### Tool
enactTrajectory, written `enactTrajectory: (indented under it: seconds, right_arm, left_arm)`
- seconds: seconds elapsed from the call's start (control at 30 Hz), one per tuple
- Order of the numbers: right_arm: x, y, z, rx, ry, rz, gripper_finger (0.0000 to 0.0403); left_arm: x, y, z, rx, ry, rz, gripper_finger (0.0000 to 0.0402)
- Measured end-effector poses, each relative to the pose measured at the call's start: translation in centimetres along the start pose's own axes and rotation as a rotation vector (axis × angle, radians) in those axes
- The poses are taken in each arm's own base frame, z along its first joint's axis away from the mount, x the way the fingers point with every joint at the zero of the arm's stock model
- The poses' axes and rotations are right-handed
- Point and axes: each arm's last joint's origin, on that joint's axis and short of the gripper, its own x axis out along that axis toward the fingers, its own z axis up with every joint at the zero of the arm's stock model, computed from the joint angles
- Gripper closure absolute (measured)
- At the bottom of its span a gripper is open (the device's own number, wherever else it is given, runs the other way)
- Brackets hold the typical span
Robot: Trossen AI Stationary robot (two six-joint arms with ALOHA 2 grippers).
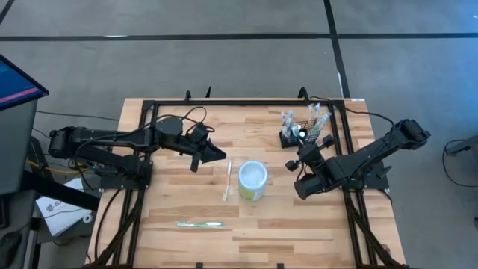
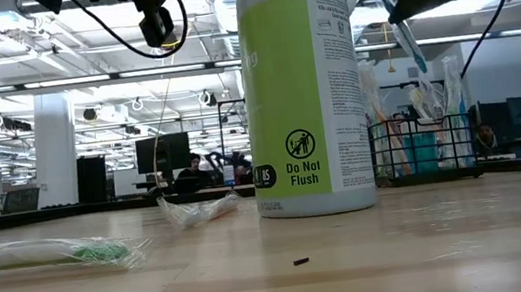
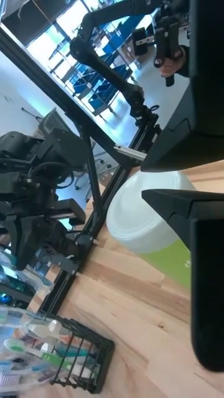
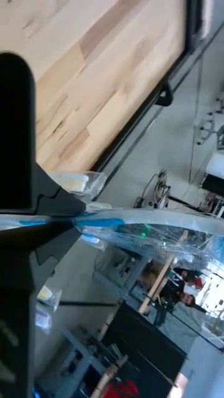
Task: Pick & Place toothbrushing station
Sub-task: Put the blue toothbrush into the wire organizer
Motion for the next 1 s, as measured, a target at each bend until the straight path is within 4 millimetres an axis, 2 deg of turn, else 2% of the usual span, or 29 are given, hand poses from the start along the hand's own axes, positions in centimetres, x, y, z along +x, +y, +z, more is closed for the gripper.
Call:
enactTrajectory:
  seconds: [0.3, 0.43, 0.77, 1.0]
  right_arm:
    - [-0.3, -1.2, -0.7, 0.073, 0.002, 0.023, 0.0403]
    - [-0.2, -1.8, -1.0, 0.177, -0.017, 0.025, 0.0403]
    - [-0.1, -2.5, -3.0, 0.263, -0.036, 0.037, 0.0403]
    - [0.4, -2.7, -2.6, 0.305, -0.040, 0.016, 0.0403]
  left_arm:
    - [0.0, 0.0, 0.0, 0.042, 0.000, 0.000, 0.0353]
    - [0.0, 0.0, 0.0, 0.045, -0.001, -0.001, 0.0353]
    - [0.0, 0.0, 0.1, 0.079, -0.015, 0.006, 0.0353]
    - [0.0, 0.0, 0.2, 0.083, -0.024, 0.015, 0.0353]
